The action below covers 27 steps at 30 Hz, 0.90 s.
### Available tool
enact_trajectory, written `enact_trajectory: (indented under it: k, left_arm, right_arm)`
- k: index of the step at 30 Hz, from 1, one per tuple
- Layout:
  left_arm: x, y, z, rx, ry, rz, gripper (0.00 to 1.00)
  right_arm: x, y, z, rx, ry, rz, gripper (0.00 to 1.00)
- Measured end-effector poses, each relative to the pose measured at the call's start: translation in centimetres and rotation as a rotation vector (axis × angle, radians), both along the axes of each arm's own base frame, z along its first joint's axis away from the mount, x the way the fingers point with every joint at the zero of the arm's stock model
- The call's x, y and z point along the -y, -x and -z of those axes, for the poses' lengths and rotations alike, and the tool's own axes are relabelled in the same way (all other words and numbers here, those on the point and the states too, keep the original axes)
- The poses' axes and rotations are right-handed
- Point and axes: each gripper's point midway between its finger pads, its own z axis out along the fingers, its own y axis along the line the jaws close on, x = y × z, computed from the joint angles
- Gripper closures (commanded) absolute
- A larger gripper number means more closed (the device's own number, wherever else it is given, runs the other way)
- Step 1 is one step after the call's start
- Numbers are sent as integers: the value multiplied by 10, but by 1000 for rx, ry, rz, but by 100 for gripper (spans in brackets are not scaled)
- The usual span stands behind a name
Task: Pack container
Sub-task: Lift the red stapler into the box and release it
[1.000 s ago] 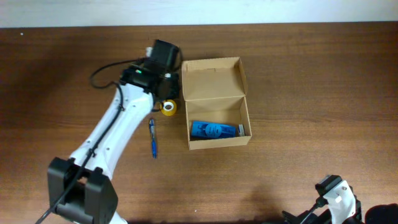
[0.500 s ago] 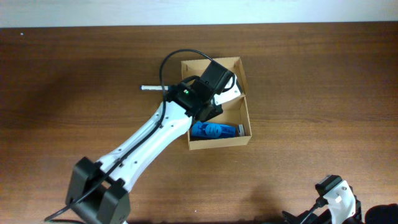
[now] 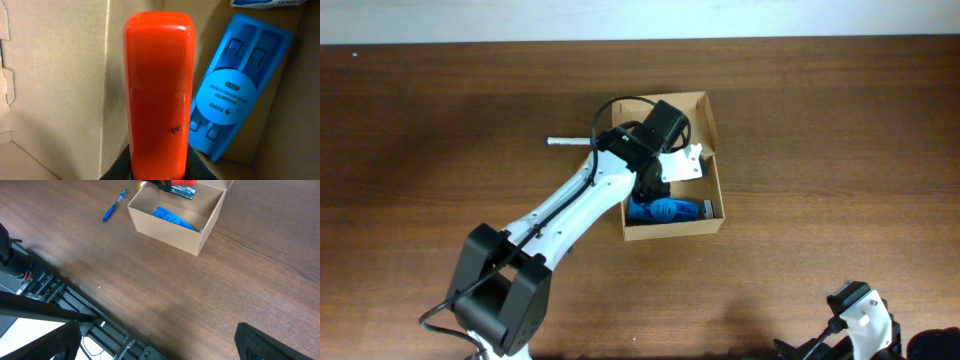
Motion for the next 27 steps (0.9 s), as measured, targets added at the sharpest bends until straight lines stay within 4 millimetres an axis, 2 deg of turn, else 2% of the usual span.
enact_trajectory:
  k: [4, 8, 14, 15, 16, 18, 19, 20, 27]
  left_arm:
    - [-3, -2, 11, -34, 4, -10, 98]
    - [-8, -4, 31, -77, -16, -22, 98]
    - [-16, -9, 32, -74, -24, -16, 97]
    - [-17, -9, 32, -74, -24, -17, 94]
    - [-17, -9, 32, -75, -23, -14, 82]
    - [-16, -9, 32, -75, -23, -11, 70]
    - [-16, -9, 32, -74, -23, -8, 61]
    - [-16, -9, 32, -74, -23, -7, 44]
    - [-16, -9, 32, -76, -22, -2, 43]
  right_arm:
    - [0, 0, 0, 0, 1, 0, 1]
    - [0, 0, 0, 0, 0, 0, 1]
    - [0, 0, 0, 1, 1, -1, 1]
    - [0, 0, 0, -1, 0, 0, 1]
    - [0, 0, 0, 0, 1, 0, 1]
    - [0, 0, 0, 0, 0, 0, 1]
    - [0, 0, 0, 0, 0, 0, 1]
    - [0, 0, 0, 0, 1, 0, 1]
    - [0, 0, 0, 0, 1, 0, 1]
